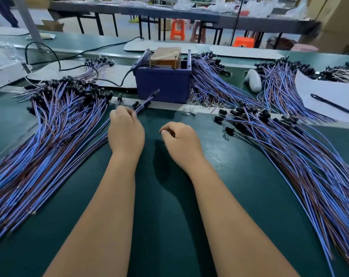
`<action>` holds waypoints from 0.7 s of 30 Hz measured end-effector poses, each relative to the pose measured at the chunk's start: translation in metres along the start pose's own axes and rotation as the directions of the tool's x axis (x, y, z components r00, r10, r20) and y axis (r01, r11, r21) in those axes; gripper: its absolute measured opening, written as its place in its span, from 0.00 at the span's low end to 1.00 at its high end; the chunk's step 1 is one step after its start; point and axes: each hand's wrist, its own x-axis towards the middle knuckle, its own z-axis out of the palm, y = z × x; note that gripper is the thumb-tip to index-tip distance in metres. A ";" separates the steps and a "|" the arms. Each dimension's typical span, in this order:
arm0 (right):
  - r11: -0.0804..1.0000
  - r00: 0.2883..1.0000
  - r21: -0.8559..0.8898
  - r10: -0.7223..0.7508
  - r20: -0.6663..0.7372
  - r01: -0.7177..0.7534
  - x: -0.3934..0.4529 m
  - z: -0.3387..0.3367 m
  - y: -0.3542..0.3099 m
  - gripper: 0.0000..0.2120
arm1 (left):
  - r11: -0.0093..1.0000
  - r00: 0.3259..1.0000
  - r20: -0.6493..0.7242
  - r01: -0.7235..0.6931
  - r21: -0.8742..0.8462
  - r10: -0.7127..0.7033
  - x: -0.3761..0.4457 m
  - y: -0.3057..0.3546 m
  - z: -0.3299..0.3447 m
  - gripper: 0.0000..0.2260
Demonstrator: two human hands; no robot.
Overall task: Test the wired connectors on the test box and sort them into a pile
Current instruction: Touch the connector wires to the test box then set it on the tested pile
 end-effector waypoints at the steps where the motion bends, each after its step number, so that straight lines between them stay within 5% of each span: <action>1: 0.997 1.000 0.073 0.030 -0.007 -0.030 0.000 -0.001 -0.001 0.09 | 0.988 1.000 -0.001 -0.026 -0.153 0.026 -0.002 0.004 0.000 0.05; 3: 0.959 0.996 0.271 0.085 -0.020 -0.077 -0.001 -0.003 -0.002 0.10 | 0.852 0.999 0.042 0.002 -0.524 0.023 -0.007 0.016 -0.002 0.05; 5: 0.853 0.988 0.509 0.149 -0.031 -0.113 -0.001 -0.006 -0.005 0.12 | 0.574 0.991 0.127 0.081 -0.814 0.040 -0.014 0.030 -0.003 0.10; 7: 0.673 0.977 0.724 0.214 0.008 -0.153 0.001 -0.013 -0.008 0.17 | 0.289 0.951 0.275 0.226 -0.930 0.141 -0.022 0.040 -0.002 0.15; 9: 0.523 0.962 0.825 0.262 0.081 -0.212 0.004 -0.021 -0.008 0.23 | 0.152 0.846 0.438 0.411 -0.899 0.305 -0.026 0.046 -0.001 0.21; 12: 0.446 0.948 0.854 0.281 0.149 -0.266 0.005 -0.027 -0.006 0.24 | 0.253 0.639 0.631 0.586 -0.770 0.440 -0.028 0.048 0.001 0.22; 16: 0.432 0.950 0.873 0.298 0.097 -0.225 0.000 -0.030 0.000 0.13 | 0.549 0.398 0.844 0.641 -0.536 0.359 -0.031 0.047 0.004 0.22; 18: 0.411 0.954 0.895 0.296 0.050 -0.174 0.000 -0.031 0.002 0.10 | 0.582 0.384 0.867 0.642 -0.498 0.318 -0.031 0.046 0.004 0.23; 21: 0.401 0.957 0.910 0.288 -0.017 -0.105 0.001 -0.033 0.003 0.07 | 0.552 0.548 0.807 0.613 -0.565 0.218 -0.027 0.043 0.005 0.23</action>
